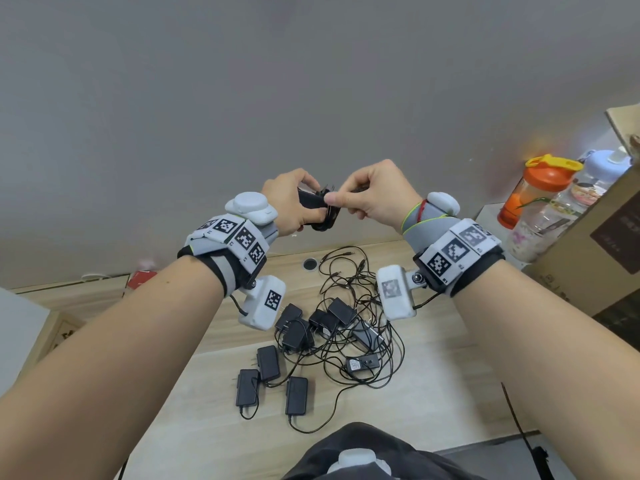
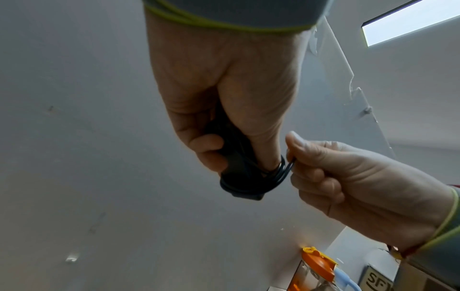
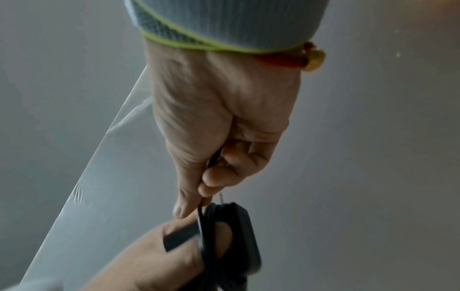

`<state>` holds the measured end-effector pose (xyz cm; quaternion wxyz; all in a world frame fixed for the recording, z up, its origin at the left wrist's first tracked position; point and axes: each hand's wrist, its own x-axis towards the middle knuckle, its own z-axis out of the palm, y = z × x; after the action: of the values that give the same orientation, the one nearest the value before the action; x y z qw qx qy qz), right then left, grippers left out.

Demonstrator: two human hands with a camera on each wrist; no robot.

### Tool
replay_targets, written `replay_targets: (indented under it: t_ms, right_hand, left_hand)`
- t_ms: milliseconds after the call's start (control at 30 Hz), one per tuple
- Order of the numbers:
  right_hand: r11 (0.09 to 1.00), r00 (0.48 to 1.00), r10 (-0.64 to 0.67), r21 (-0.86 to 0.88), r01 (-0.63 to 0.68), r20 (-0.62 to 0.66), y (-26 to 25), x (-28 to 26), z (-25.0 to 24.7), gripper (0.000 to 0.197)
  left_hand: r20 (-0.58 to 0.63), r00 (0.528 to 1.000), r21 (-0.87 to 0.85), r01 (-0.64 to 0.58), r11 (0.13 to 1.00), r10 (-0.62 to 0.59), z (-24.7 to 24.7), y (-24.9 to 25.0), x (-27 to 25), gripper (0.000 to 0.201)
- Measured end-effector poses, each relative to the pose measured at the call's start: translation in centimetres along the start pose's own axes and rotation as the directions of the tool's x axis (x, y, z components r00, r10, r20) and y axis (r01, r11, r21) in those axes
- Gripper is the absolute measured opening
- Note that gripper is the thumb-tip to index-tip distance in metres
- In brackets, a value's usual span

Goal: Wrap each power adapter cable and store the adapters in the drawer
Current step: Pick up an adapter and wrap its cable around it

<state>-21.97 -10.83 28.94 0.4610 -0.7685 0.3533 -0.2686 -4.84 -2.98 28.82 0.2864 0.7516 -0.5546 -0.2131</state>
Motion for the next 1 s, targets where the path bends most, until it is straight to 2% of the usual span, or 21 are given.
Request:
replay_targets:
  t_ms: [100,200,300,433,633,733,800,900,1000]
  right_hand:
    - [0.976,1.0,0.01,0.216,-0.016,0.03,0.0,0.0,-0.3,0.017]
    - [0.901,0.996,0.003,0.432,-0.043,0.093,0.2,-0.1,-0.4,0.001]
    - [0.843,0.996,0.013,0.535,-0.057,0.086,0.8,0.0,-0.2,0.007]
    - [0.857,0.994,0.025,0.509,-0.078,0.11,1.0,0.1,0.5,0.014]
    - [0.948,0.986,0.106,0.286,-0.139,0.128,0.9,0.0,1.7,0.022]
    - [0.96,0.979,0.149,0.215,-0.178,0.142,0.5,0.2,2.2,0.025]
    - [0.961,0.975,0.175,0.19,-0.199,0.137,0.3,0.5,2.3,0.027]
    - [0.96,0.974,0.22,0.161,-0.227,0.06,0.3,1.0,2.3,0.03]
    - [0.978,0.97,0.208,0.032,-0.206,-0.124,0.7,1.4,2.3,0.029]
  left_hand:
    - [0.04,0.999,-0.018,-0.014,1.0,0.015,0.2,0.1,-0.3,0.032]
    - [0.041,0.999,-0.092,0.015,0.996,-0.012,0.3,0.1,-0.3,0.021]
    - [0.043,0.997,-0.182,0.074,0.981,-0.067,0.5,-0.3,0.2,0.026]
    - [0.07,0.991,-0.308,0.129,0.942,-0.113,0.8,-0.5,0.5,0.042]
    - [0.038,0.972,-0.474,0.22,0.852,-0.23,1.2,0.2,1.3,0.027]
    - [0.029,0.968,-0.526,0.227,0.82,-0.249,0.9,0.6,1.4,0.014]
    - [0.03,0.968,-0.538,0.225,0.812,-0.248,0.9,0.8,1.5,0.015]
    - [0.034,0.969,-0.544,0.222,0.809,-0.243,1.0,1.1,1.3,0.016]
    - [0.026,0.971,-0.53,0.215,0.82,-0.238,1.2,1.2,1.2,0.022]
